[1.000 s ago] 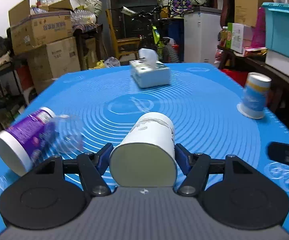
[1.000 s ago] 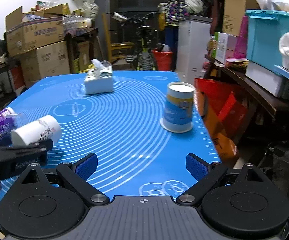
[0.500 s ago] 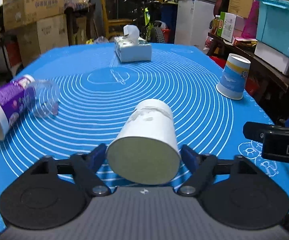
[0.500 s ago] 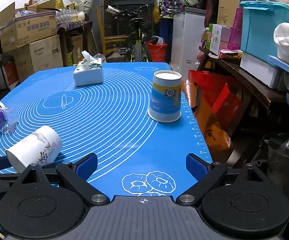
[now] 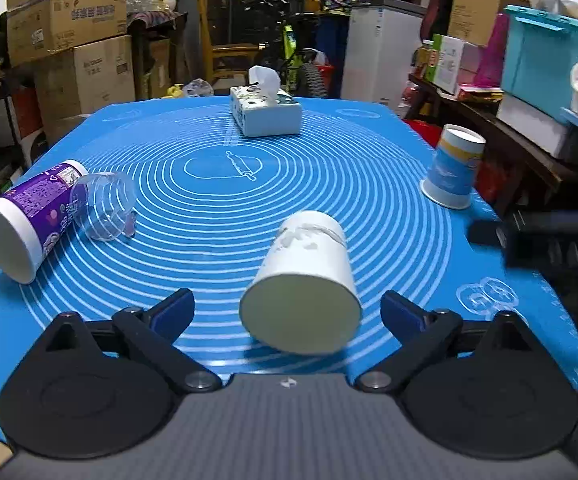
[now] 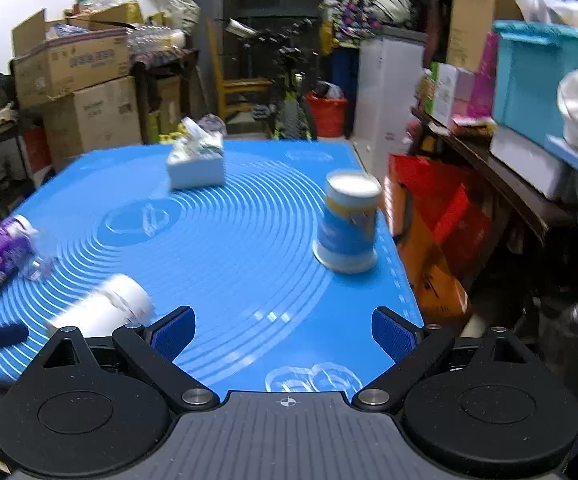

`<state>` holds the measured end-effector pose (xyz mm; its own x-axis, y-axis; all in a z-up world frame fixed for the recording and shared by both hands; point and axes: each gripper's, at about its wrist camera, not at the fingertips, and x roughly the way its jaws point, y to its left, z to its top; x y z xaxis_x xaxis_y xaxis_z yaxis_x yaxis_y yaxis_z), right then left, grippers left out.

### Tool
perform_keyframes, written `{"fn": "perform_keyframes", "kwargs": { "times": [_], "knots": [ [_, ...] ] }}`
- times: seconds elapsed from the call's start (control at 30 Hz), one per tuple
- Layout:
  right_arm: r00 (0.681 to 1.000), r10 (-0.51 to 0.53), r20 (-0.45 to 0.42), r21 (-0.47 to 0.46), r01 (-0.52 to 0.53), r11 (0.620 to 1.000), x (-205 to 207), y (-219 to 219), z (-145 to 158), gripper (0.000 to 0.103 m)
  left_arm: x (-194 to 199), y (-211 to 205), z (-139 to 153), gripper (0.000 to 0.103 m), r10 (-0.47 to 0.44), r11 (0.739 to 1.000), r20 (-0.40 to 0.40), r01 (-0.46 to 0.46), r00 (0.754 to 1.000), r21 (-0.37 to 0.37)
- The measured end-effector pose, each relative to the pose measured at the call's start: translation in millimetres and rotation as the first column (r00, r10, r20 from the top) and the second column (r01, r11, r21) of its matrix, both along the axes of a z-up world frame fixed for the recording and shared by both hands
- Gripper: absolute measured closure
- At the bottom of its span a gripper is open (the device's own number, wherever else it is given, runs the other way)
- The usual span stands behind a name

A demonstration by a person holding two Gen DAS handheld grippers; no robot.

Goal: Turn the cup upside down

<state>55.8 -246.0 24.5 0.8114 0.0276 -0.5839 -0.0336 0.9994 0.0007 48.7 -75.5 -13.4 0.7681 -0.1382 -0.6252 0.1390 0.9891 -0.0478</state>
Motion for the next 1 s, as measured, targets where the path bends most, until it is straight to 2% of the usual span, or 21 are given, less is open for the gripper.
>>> {"fn": "perform_keyframes", "kwargs": {
  "times": [0.17,0.3,0.37,0.43,0.57,0.77,0.87,0.9,0.93,1.0],
  "knots": [
    [0.994,0.106,-0.036,0.029,-0.105,0.994,22,28,22,0.008,-17,18,7,0.004,-0.006,1.000,-0.010,0.006,1.000,-0.003],
    [0.977,0.161,-0.142,0.102,-0.147,0.984,53,61,19,0.008,-18,40,9,0.004,0.029,1.000,-0.026,-0.029,0.999,0.005],
    [0.959,0.169,-0.225,0.142,-0.140,0.980,71,76,8,0.008,-15,51,7,0.004,0.063,0.998,-0.028,-0.062,0.998,0.018],
    [0.943,0.156,-0.296,0.171,-0.108,0.979,86,86,-4,0.014,-11,65,5,0.004,0.093,0.996,-0.043,-0.093,0.995,0.011],
    [0.929,0.121,-0.351,0.153,-0.071,0.986,98,99,-21,0.015,-4,88,0,0.004,0.135,0.991,-0.068,-0.135,0.988,0.006],
    [0.873,0.162,-0.459,0.333,0.000,0.943,119,84,-44,0.016,2,101,2,0.004,0.157,0.987,-0.065,-0.158,0.986,-0.007],
    [0.856,0.194,-0.480,0.405,0.020,0.914,124,81,-52,0.023,2,102,1,0.004,0.159,0.987,-0.057,-0.159,0.986,-0.008],
    [0.849,0.217,-0.483,0.425,0.010,0.905,123,83,-51,0.032,2,101,1,0.004,0.158,0.987,-0.054,-0.159,0.986,-0.003],
    [0.842,0.235,-0.486,0.444,0.007,0.896,124,84,-52,0.036,2,100,1,0.004,0.159,0.987,-0.053,-0.159,0.986,-0.001],
    [0.846,0.232,-0.480,0.430,-0.004,0.903,120,87,-51,0.037,2,101,1,0.004,0.158,0.987,-0.053,-0.159,0.986,-0.004]
  ]
}}
